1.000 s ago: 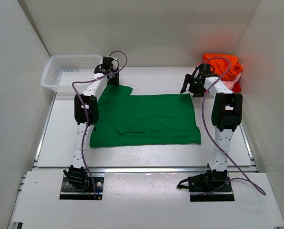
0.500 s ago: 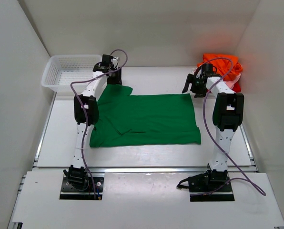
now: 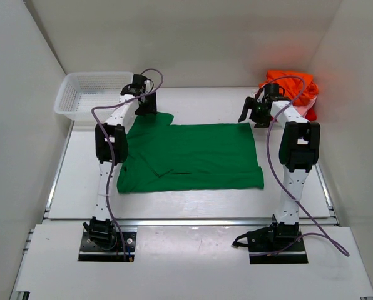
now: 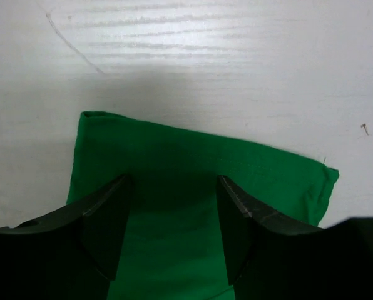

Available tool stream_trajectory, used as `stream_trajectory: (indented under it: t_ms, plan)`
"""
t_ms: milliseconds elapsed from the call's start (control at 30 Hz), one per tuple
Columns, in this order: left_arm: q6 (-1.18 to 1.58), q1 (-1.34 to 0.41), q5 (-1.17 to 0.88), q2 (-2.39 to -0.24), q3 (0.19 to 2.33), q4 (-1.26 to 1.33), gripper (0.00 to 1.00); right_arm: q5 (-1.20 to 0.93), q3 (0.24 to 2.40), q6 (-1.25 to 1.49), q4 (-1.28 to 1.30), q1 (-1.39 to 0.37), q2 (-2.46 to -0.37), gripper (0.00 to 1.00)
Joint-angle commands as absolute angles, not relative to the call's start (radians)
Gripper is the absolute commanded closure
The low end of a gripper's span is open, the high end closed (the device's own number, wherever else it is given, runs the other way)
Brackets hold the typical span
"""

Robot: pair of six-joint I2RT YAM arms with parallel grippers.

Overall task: Fold and stack the t-shirts
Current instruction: Grap the side of the flattened tshirt furthest away from the robot with both arms

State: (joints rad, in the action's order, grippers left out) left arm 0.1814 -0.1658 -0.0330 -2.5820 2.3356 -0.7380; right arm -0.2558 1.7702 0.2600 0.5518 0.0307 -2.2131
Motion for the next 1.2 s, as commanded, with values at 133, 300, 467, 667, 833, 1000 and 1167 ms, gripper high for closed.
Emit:
stream_trajectory:
  t_ms: [133,300,467,667,833,1000,1167]
  plan:
    - [0.14,-0.186,-0.038,-2.7,2.599,-0.997,0.61,-0.276,1.798,0.268,0.523,0.041,-2.226,0.19]
    - [0.121,-0.186,-0.06,-2.614,2.429,-0.927,0.54,-0.239,1.859,0.273,0.561,0.032,-2.279,0.18]
    - [0.101,-0.204,-0.051,-2.617,2.423,-0.971,0.23,-0.229,1.933,0.276,0.612,0.017,-2.339,0.17]
    - [0.091,-0.213,-0.083,-2.645,2.473,-0.989,0.23,-0.222,1.951,0.271,0.65,-0.012,-2.362,0.33]
    - [0.086,-0.216,-0.133,-2.626,2.428,-0.965,0.33,-0.207,1.937,0.262,0.672,-0.029,-2.356,0.49]
    - [0.107,-0.213,-0.192,-2.652,2.44,-1.003,0.75,-0.209,1.947,0.252,0.68,-0.04,-2.361,0.86]
    - [0.118,-0.205,-0.209,-2.688,2.499,-1.039,1.0,-0.19,1.967,0.23,0.675,-0.04,-2.365,1.0]
